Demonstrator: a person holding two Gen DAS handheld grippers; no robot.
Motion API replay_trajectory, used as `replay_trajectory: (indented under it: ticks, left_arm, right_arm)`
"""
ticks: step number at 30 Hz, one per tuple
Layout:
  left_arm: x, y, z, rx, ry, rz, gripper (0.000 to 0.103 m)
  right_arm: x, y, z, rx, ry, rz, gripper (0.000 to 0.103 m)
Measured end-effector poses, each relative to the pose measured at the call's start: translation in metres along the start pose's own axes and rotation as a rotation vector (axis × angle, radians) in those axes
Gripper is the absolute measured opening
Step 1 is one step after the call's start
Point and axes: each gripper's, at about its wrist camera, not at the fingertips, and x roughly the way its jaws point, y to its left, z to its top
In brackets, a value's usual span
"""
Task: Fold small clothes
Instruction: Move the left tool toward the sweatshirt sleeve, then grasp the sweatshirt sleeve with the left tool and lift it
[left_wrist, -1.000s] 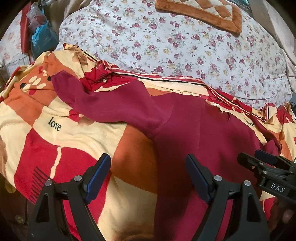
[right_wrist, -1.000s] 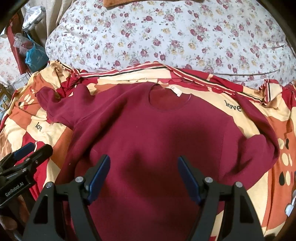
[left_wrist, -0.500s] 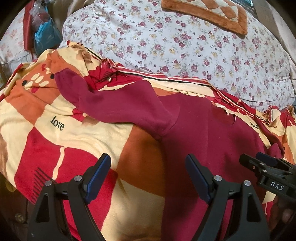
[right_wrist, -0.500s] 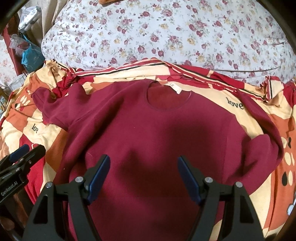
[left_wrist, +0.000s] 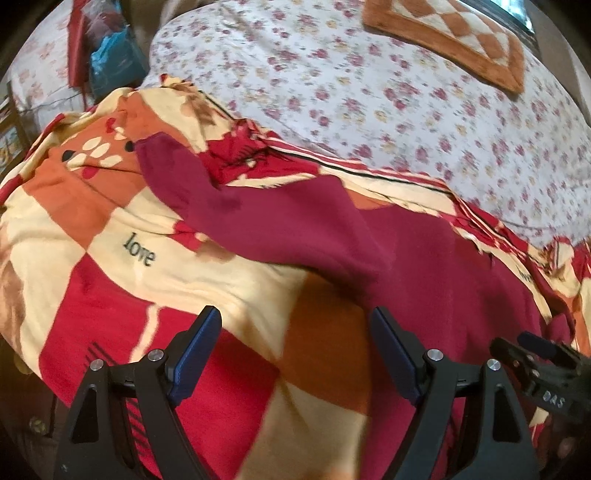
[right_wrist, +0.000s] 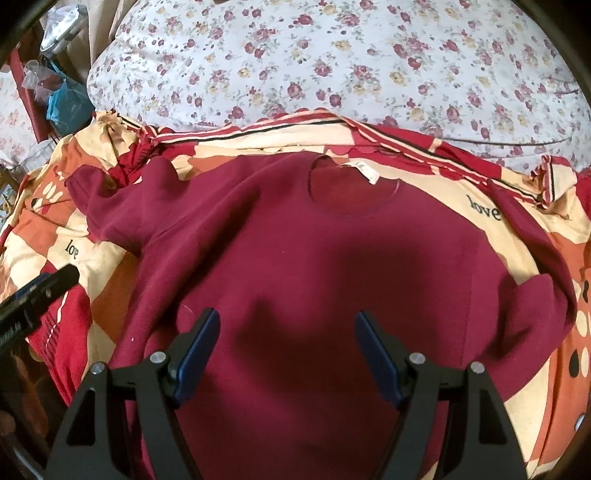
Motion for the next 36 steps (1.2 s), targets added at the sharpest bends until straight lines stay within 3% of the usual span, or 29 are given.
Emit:
replay_trajectory:
  ticks: [17, 21, 25, 33, 35, 36]
  left_arm:
    - [0.043, 0.140, 0.078, -0.365, -0.023, 0.012, 0.061]
    - [0.058, 0.148, 0.095, -0.384, -0.023, 0.042, 0.060]
    - [0.085, 0.150, 0.110, -0.399, 0.029, 0.121, 0.060]
    - [0.137, 0.162, 0.111, -0.517, 0.056, 0.131, 0.058]
    - [0.144, 0.163, 0.112, -0.519, 0.043, 0.119, 0.055]
    - [0.148, 0.163, 0.113, -0.524, 0.037, 0.105, 0.042]
  right_arm:
    - [0.015, 0.009, 0.000, -0.024, 0.045, 0.026, 0.079]
    - [0.021, 0.010, 0.003, -0.029, 0.056, 0.039, 0.079]
    - [0.027, 0.012, 0.004, -0.035, 0.070, 0.050, 0.079]
    - [0.036, 0.010, 0.004, -0.036, 0.098, 0.066, 0.079]
    - [0.037, 0.010, 0.004, -0.040, 0.097, 0.066, 0.079]
    - [0.038, 0.010, 0.005, -0.041, 0.098, 0.066, 0.079]
